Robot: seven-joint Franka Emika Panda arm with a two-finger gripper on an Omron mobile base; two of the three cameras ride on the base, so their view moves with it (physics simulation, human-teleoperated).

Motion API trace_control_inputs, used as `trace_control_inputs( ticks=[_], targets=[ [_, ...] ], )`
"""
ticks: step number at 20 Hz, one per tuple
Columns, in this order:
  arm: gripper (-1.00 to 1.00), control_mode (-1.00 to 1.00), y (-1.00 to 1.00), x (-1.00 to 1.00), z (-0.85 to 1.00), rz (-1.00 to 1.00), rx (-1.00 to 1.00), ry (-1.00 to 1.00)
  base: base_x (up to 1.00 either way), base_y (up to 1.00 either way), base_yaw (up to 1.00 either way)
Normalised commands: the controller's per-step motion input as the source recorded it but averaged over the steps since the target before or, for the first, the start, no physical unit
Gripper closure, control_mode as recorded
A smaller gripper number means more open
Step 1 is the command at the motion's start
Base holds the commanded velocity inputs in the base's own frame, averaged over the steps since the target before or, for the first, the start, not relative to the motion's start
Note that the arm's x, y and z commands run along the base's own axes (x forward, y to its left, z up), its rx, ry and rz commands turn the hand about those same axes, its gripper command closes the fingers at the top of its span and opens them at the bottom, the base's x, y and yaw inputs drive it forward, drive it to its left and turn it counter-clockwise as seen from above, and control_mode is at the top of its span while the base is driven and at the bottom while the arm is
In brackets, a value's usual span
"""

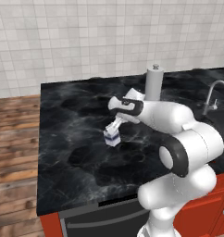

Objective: Pick the milk, boxed drink from the counter and place them in the open cabinet.

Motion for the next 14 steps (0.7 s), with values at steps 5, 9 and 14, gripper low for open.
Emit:
trace_control_inputs(
  ticks=[5,9,14],
  targets=[
    [1.00,-1.00,-0.37,-0.94,0.73,0.00,0.01,-0.23,0.00,0.00,0.00],
    [1.00,-1.00,-0.33,-0.85,0.91,0.00,0.04,-0.25,0.00,0.00,0.00],
    [1.00,-1.00,-0.30,-0.82,1.00,0.00,0.07,-0.20,0.00,0.00,0.00]
  ],
)
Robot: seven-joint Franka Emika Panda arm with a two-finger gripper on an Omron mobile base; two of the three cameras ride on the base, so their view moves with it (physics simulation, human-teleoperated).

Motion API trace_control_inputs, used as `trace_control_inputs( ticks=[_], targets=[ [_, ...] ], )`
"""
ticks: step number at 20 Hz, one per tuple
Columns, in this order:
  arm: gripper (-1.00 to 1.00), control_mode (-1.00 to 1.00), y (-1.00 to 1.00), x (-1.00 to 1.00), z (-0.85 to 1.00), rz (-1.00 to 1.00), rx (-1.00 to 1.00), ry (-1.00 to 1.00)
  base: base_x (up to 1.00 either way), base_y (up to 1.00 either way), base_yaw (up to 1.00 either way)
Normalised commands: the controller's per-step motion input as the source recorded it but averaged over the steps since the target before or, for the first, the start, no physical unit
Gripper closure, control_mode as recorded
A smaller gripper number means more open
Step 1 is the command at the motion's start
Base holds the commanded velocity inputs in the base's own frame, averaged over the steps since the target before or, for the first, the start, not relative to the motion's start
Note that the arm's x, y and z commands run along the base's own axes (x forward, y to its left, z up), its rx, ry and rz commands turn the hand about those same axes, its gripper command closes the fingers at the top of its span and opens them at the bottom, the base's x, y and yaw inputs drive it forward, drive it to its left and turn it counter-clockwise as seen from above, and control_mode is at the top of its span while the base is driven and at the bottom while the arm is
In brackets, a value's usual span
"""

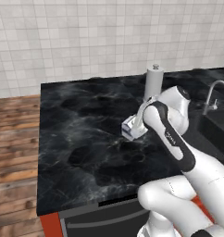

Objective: Pick the milk, boxed drink from the counter and place them in the open cabinet.

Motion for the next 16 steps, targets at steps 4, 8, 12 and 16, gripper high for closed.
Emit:
trace_control_inputs(
  ticks=[4,8,12,16],
  targets=[
    [1.00,-1.00,-0.29,-0.76,1.00,0.00,0.09,-0.16,0.00,0.00,0.00],
    [1.00,-1.00,-0.41,-0.67,1.00,0.00,0.14,-0.02,0.00,0.00,0.00],
    [1.00,-1.00,-0.25,-0.33,0.49,0.00,0.09,-0.05,0.00,0.00,0.00],
    [1.00,1.00,0.00,-0.03,0.00,0.00,0.00,0.00,-0.24,-0.01,0.00]
  ],
)
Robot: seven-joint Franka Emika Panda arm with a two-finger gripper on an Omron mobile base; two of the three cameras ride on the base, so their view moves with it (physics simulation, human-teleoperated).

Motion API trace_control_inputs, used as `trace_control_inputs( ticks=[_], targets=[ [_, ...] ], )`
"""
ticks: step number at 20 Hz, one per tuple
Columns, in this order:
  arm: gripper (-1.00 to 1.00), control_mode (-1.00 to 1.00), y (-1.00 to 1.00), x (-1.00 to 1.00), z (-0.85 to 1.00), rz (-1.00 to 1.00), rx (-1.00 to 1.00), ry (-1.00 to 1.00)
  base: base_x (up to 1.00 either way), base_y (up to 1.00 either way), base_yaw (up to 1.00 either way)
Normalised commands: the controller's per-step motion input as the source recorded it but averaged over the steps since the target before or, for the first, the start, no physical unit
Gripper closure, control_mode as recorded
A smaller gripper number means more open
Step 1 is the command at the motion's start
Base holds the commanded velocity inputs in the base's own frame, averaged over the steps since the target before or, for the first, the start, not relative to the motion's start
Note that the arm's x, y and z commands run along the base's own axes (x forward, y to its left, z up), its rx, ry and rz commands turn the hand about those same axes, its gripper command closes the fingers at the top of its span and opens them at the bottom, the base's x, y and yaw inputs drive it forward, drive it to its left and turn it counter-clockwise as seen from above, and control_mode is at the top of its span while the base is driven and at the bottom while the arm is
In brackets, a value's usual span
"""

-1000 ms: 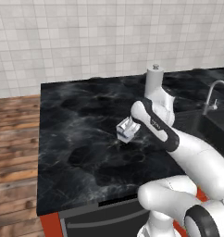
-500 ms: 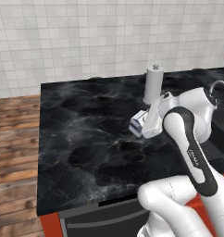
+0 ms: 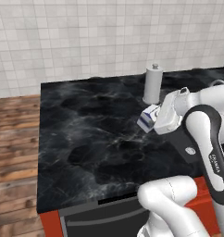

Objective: Pick the milk, boxed drink from the counter and place them in the open cabinet.

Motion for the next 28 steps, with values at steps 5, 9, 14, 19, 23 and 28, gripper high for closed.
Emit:
trace_control_inputs(
  ticks=[5,9,14,19,23,28],
  targets=[
    [1.00,1.00,0.00,0.00,0.00,0.00,0.00,0.00,-0.74,-0.08,-0.02],
    [1.00,1.00,0.00,0.00,0.00,0.00,0.00,0.00,-0.24,-0.01,-0.29],
    [1.00,1.00,0.00,0.00,0.00,0.00,0.00,0.00,0.00,0.08,-0.60],
    [1.00,1.00,0.00,0.00,0.00,0.00,0.00,0.00,0.02,0.17,-0.72],
    [1.00,1.00,0.00,0.00,0.00,0.00,0.00,0.00,0.02,0.28,-0.84],
    [1.00,1.00,0.00,0.00,0.00,0.00,0.00,0.00,0.00,0.30,-0.89]
  ],
)
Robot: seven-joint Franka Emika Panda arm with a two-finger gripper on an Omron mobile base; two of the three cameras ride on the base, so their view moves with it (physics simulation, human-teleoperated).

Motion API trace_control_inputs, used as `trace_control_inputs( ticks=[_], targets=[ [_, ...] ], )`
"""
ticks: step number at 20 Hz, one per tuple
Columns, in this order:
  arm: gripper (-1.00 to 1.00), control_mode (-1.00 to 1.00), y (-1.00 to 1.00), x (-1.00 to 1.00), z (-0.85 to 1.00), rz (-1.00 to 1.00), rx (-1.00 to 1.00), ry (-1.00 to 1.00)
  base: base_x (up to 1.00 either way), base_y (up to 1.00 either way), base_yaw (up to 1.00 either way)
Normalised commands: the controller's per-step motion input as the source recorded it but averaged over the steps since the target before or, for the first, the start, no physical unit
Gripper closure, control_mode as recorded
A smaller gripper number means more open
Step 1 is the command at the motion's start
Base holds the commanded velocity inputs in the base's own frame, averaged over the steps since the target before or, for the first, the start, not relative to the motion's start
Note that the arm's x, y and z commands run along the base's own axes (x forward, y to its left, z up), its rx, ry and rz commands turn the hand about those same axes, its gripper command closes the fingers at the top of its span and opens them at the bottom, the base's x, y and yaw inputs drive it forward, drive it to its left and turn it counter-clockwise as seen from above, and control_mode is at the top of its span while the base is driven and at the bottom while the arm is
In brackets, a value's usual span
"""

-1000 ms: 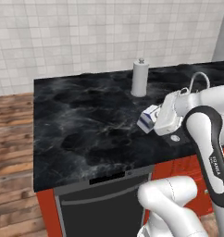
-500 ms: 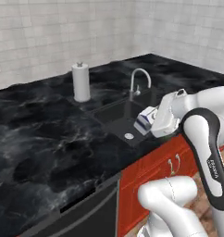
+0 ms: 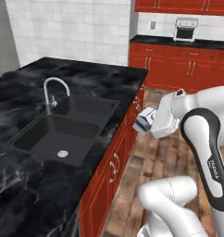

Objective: Pick the milk, boxed drink from the counter and place them in the open cabinet.

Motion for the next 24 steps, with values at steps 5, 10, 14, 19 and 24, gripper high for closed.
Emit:
trace_control_inputs(
  ticks=[5,10,14,19,24],
  targets=[
    [1.00,1.00,0.00,0.00,0.00,0.00,0.00,0.00,0.00,0.32,-0.90],
    [1.00,1.00,0.00,0.00,0.00,0.00,0.00,0.00,0.02,0.49,-0.83],
    [1.00,1.00,0.00,0.00,0.00,0.00,0.00,0.00,0.00,0.70,-0.78],
    [1.00,1.00,0.00,0.00,0.00,0.00,0.00,0.00,-0.02,0.80,-0.71],
    [1.00,1.00,0.00,0.00,0.00,0.00,0.00,0.00,-0.01,0.71,-0.70]
  ],
)
